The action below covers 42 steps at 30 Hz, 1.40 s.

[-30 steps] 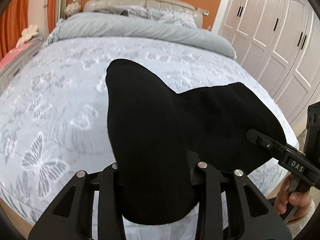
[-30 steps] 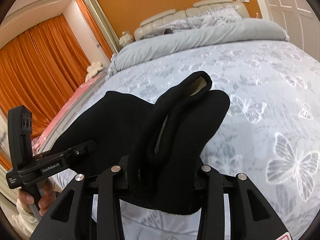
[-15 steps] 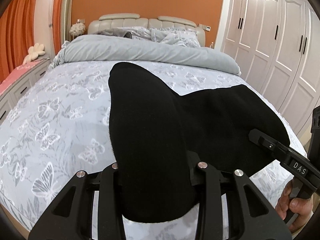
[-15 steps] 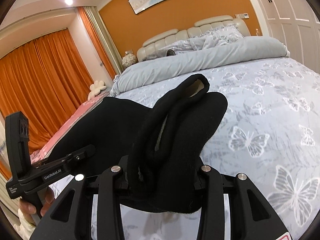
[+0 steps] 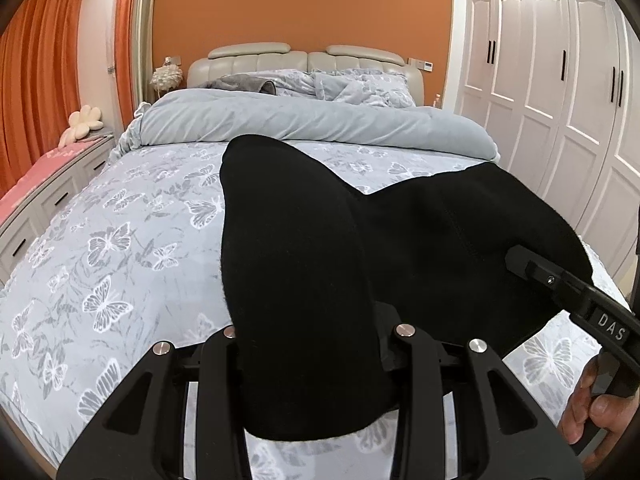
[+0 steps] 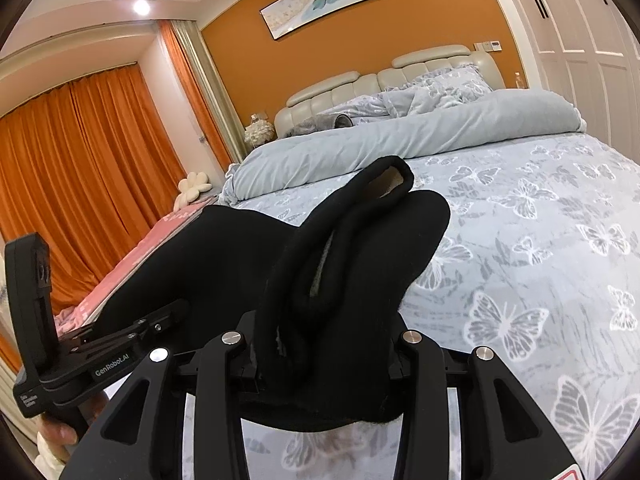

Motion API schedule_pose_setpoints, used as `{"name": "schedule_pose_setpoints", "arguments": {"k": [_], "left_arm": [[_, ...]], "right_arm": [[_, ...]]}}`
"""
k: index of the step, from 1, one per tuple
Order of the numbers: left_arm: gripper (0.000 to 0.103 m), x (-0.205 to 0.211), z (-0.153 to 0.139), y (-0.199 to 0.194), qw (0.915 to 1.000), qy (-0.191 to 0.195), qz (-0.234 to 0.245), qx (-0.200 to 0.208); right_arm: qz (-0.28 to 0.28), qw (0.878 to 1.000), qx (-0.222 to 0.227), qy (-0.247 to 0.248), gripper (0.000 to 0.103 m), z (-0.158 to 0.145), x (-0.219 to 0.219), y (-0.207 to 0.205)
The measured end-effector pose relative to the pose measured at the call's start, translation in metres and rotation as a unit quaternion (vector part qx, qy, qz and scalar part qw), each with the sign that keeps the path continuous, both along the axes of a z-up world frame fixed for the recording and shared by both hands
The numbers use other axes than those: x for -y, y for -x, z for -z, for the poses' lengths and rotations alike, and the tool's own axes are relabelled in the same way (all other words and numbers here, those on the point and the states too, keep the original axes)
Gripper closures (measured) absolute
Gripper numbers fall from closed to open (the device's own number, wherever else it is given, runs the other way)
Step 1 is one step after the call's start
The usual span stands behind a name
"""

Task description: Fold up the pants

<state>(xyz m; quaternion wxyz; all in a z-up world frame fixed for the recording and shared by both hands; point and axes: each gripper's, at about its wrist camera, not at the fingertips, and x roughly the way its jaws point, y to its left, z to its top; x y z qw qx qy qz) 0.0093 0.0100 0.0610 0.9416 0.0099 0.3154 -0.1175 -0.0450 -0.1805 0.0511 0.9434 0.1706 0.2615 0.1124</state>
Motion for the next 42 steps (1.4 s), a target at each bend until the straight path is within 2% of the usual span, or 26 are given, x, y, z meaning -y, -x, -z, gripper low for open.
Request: {"name": "schedule_pose_setpoints", "arguments": {"k": [19, 25, 30, 32, 35, 36, 37, 38, 40, 42], "left_arm": [[0.069, 0.014, -0.001, -0.080, 0.9994, -0.020, -0.006, 0.027], [0.069, 0.014, 0.016, -0.123, 0.9996, -0.006, -0.003, 0.027], [0.068, 0.020, 0.047, -0.163, 0.9996, -0.021, 0.004, 0.020], [0.065, 0.019, 0.070, -0.179, 0.9997, -0.022, 0.000, -0.008], [0.059, 0.011, 0.123, -0.201, 0.9951, -0.027, -0.003, -0.095], [0.053, 0.004, 0.131, -0.202, 0.9942, -0.020, -0.011, -0.105], [0.053, -0.005, 0.132, -0.199, 0.9940, 0.008, -0.005, -0.109], [0.053, -0.009, 0.129, -0.197, 0.9940, 0.016, -0.001, -0.108], [0.053, -0.017, 0.107, -0.187, 0.9949, 0.017, -0.008, -0.099], [0.053, -0.022, 0.083, -0.171, 0.9962, 0.023, -0.034, -0.076]], "right_arm": [[0.018, 0.999, 0.027, -0.013, 0.066, 0.001, 0.009, -0.085], [0.018, 0.999, 0.013, -0.031, 0.066, 0.023, 0.022, -0.134], [0.019, 0.999, -0.029, -0.038, 0.063, 0.058, 0.032, -0.178], [0.024, 0.997, -0.064, -0.040, 0.057, 0.081, 0.036, -0.193], [0.057, 0.984, -0.164, -0.042, 0.051, 0.128, 0.050, -0.209], [0.072, 0.978, -0.188, -0.063, 0.050, 0.140, 0.059, -0.209], [0.079, 0.975, -0.187, -0.085, 0.049, 0.144, 0.066, -0.205], [0.100, 0.974, -0.180, -0.096, 0.049, 0.139, 0.073, -0.198], [0.147, 0.976, -0.150, -0.060, 0.048, 0.110, 0.072, -0.181], [0.143, 0.984, -0.100, -0.027, 0.048, 0.077, 0.058, -0.164]]}}
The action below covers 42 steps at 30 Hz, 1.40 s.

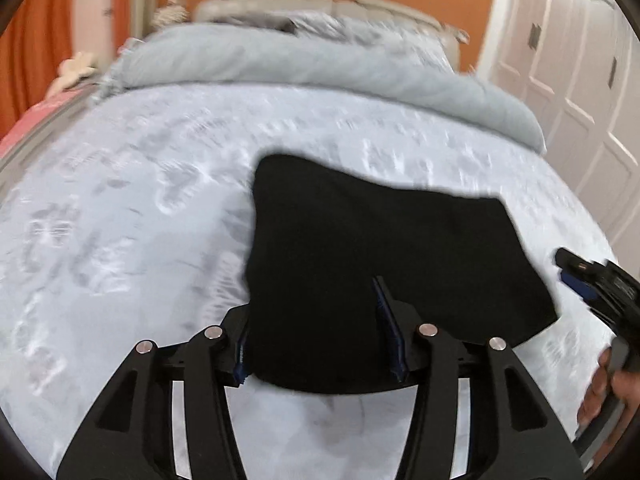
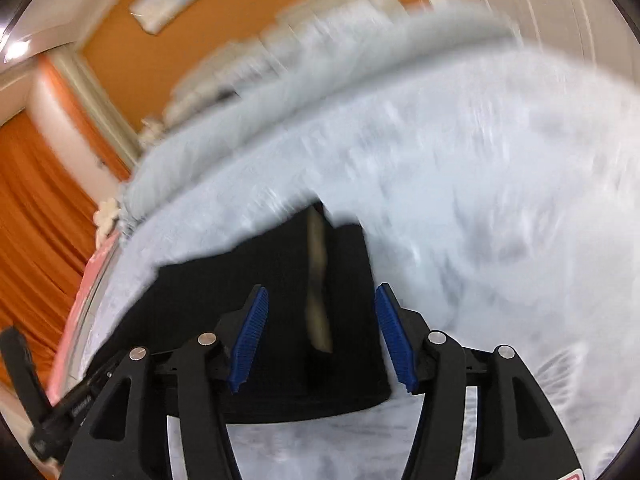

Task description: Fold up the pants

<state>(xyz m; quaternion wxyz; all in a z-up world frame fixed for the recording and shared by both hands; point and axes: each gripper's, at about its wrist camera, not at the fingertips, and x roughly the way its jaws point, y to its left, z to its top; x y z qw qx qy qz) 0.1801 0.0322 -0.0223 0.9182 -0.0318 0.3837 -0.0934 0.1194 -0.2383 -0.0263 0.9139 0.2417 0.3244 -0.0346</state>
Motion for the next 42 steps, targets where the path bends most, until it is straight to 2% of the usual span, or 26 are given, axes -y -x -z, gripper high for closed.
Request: {"name": "schedule_pose_setpoints", "arguments": {"k": [2, 3, 4, 5, 6, 7, 8, 10, 12, 14, 16, 18, 24, 30, 35, 42], "left_arm": [[0.050, 0.000, -0.022, 0.018, 0.9986, -0.010, -0.022, 0.048], [0.038, 0.005, -0.035, 0.031, 0.9959, -0.031, -0.026, 0.081], [0.028, 0.010, -0.043, 0.040, 0.9932, -0.053, -0.026, 0.101], [0.026, 0.016, -0.048, 0.048, 0.9898, -0.077, -0.025, 0.118], [0.024, 0.023, -0.048, 0.057, 0.9859, -0.107, -0.024, 0.127], [0.024, 0.027, -0.046, 0.059, 0.9843, -0.123, -0.023, 0.124], [0.024, 0.030, -0.041, 0.062, 0.9829, -0.142, -0.022, 0.116], [0.024, 0.030, -0.032, 0.067, 0.9814, -0.165, -0.026, 0.094], [0.024, 0.026, -0.033, 0.081, 0.9830, -0.162, -0.030, 0.081], [0.024, 0.022, -0.037, 0.096, 0.9869, -0.139, -0.029, 0.076], [0.024, 0.024, -0.035, 0.109, 0.9884, -0.134, -0.025, 0.068], [0.018, 0.029, -0.032, 0.124, 0.9872, -0.145, -0.019, 0.063], [0.012, 0.038, -0.024, 0.152, 0.9891, -0.137, 0.001, 0.053], [0.009, 0.033, -0.015, 0.163, 0.9922, -0.122, 0.006, 0.028], [0.009, 0.030, -0.012, 0.168, 0.9920, -0.122, 0.010, 0.029], [0.007, 0.018, -0.015, 0.166, 0.9958, -0.090, 0.007, 0.012]], "right_arm": [[-0.030, 0.999, 0.024, 0.026, 0.048, -0.021, -0.021, 0.008], [-0.056, 0.998, 0.023, 0.030, 0.050, -0.023, -0.031, 0.007], [-0.088, 0.995, -0.005, 0.039, 0.051, -0.015, -0.043, -0.001], [-0.100, 0.993, -0.032, 0.048, 0.052, -0.006, -0.048, -0.008], [-0.103, 0.990, -0.072, 0.059, 0.065, 0.014, -0.048, -0.016], [-0.088, 0.989, -0.103, 0.066, 0.085, 0.034, -0.040, -0.018], [-0.074, 0.989, -0.115, 0.062, 0.092, 0.044, -0.031, -0.015], [-0.032, 0.990, -0.129, 0.036, 0.078, 0.037, -0.010, -0.003], [-0.017, 0.992, -0.119, 0.026, 0.078, 0.018, -0.001, 0.015], [-0.024, 0.994, -0.096, 0.041, 0.076, -0.006, -0.001, 0.041], [-0.030, 0.994, -0.080, 0.062, 0.059, -0.022, -0.006, 0.067], [-0.029, 0.994, -0.069, 0.080, 0.050, -0.031, -0.007, 0.086], [-0.046, 0.987, -0.061, 0.141, 0.045, -0.034, -0.013, 0.132], [-0.043, 0.988, -0.070, 0.129, 0.041, -0.021, -0.010, 0.162], [-0.054, 0.988, -0.079, 0.122, 0.041, -0.014, -0.019, 0.161], [-0.067, 0.987, -0.072, 0.130, 0.037, -0.014, -0.040, 0.154]]}}
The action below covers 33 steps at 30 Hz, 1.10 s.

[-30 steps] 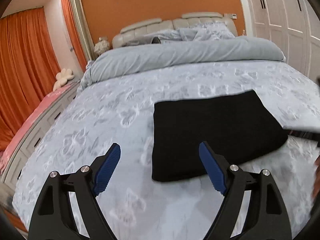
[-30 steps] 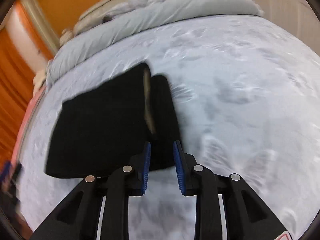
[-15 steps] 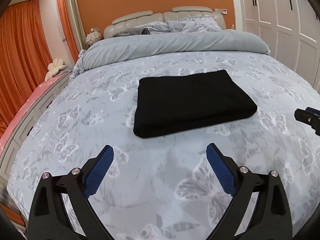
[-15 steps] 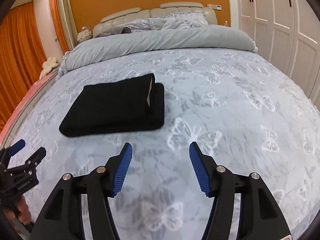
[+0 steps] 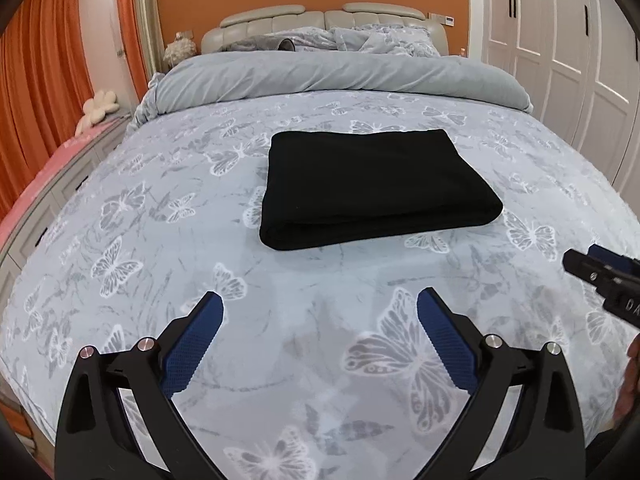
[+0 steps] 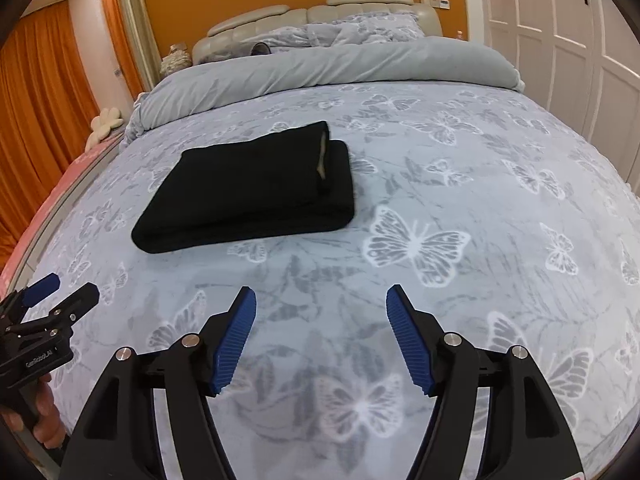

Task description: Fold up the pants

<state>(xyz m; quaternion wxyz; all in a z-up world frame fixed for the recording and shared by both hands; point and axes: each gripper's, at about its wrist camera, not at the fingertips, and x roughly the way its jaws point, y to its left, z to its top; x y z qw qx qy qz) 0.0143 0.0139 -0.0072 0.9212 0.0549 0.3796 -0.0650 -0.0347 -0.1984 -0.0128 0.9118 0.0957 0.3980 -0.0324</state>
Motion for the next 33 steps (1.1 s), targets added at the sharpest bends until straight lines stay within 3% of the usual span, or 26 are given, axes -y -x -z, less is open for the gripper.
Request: {"name": "schedule_pose_setpoints", "arguments": {"k": [10, 19, 26, 33], "left_arm": [[0.006, 0.001, 0.000, 0.002, 0.9997, -0.015, -0.017, 0.010], [0.006, 0.007, 0.001, 0.005, 0.9999, -0.006, -0.004, 0.007], [0.006, 0.015, 0.007, 0.007, 0.9996, 0.015, 0.019, -0.017], [0.006, 0.018, 0.007, 0.010, 0.9996, 0.006, 0.023, -0.013]], "right_arm": [[-0.003, 1.000, 0.000, 0.003, 0.034, 0.003, -0.014, 0.001], [0.009, 1.000, 0.003, -0.006, 0.034, 0.003, -0.007, 0.005], [0.008, 1.000, -0.001, -0.009, 0.034, 0.005, -0.007, 0.006], [0.007, 1.000, 0.000, -0.011, 0.034, 0.004, -0.009, 0.006]]}}
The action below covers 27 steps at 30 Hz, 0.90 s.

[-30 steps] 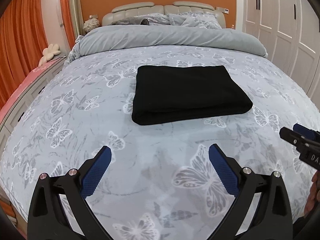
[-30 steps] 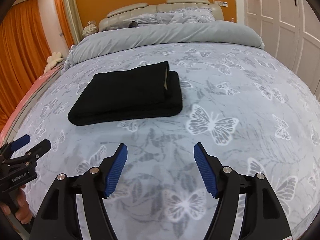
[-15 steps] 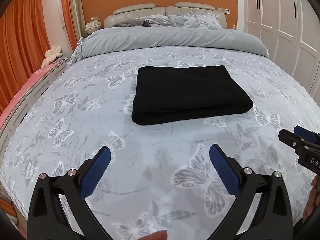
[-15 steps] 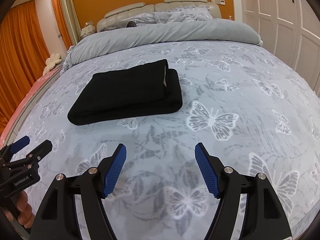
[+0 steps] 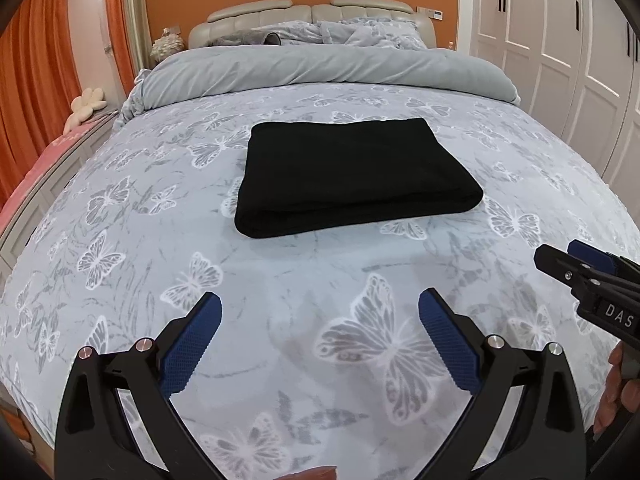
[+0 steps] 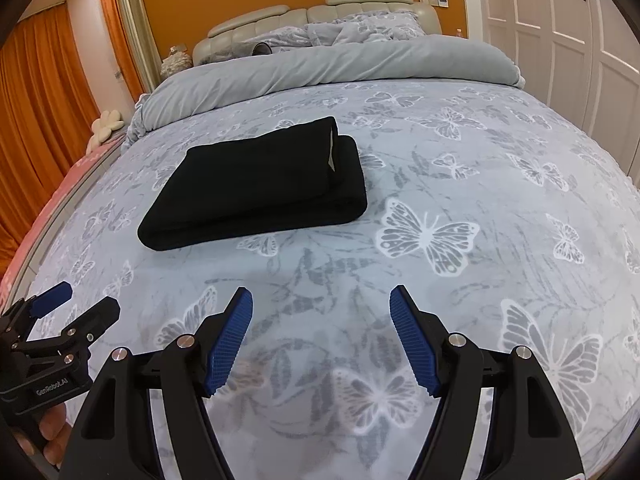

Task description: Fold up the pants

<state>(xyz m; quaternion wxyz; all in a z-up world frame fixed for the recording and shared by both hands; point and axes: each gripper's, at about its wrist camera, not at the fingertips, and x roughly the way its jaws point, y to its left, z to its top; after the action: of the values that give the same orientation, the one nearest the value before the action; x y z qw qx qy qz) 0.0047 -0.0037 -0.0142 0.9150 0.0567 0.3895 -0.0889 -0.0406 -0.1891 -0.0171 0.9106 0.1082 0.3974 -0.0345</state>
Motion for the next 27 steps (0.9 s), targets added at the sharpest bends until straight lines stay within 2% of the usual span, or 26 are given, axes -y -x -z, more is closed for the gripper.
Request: {"name": "schedule_pose_setpoints", "arguments": {"k": [27], "left_arm": [[0.006, -0.0048, 0.0029, -0.0025, 0.9999, -0.009, -0.008, -0.004]], "right_arm": [[-0.016, 1.000, -0.001, 0.004, 0.034, 0.0007, -0.0067, -0.0024]]}}
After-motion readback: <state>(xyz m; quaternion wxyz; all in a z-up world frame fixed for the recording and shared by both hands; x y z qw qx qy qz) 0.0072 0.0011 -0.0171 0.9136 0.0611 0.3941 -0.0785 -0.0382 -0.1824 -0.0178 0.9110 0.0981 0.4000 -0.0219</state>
